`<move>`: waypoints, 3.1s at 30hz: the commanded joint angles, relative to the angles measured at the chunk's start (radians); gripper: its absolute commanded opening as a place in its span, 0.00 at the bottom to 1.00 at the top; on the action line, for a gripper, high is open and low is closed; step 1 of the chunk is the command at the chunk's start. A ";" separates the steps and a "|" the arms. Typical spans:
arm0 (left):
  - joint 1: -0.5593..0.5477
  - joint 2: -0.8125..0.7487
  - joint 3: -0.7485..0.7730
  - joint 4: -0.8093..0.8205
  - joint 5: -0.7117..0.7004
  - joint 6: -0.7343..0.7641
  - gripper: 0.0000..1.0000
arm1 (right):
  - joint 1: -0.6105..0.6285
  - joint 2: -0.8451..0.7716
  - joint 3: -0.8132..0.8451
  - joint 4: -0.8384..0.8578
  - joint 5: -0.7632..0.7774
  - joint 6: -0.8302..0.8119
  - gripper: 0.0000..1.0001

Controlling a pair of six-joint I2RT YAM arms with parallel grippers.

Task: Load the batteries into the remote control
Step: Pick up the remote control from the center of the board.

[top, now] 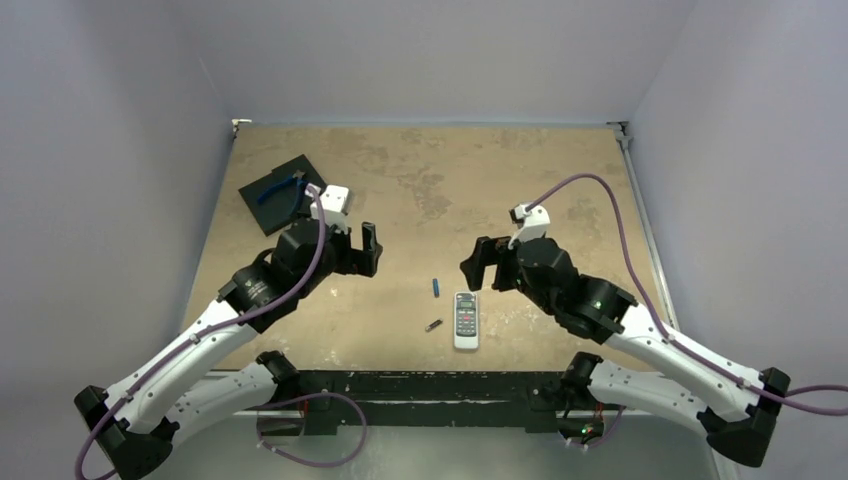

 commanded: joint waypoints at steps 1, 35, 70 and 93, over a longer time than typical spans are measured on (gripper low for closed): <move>0.004 0.009 0.004 -0.014 0.006 0.030 0.97 | 0.003 -0.063 -0.009 -0.045 0.007 0.048 0.99; 0.004 0.001 0.004 -0.080 -0.118 0.023 0.99 | 0.073 0.250 -0.013 -0.174 -0.073 0.205 0.97; 0.003 0.003 0.006 -0.090 -0.118 0.016 0.99 | 0.272 0.542 -0.043 -0.220 0.042 0.573 0.83; 0.003 0.000 0.005 -0.090 -0.118 0.015 0.99 | 0.277 0.602 -0.058 -0.177 0.037 0.612 0.70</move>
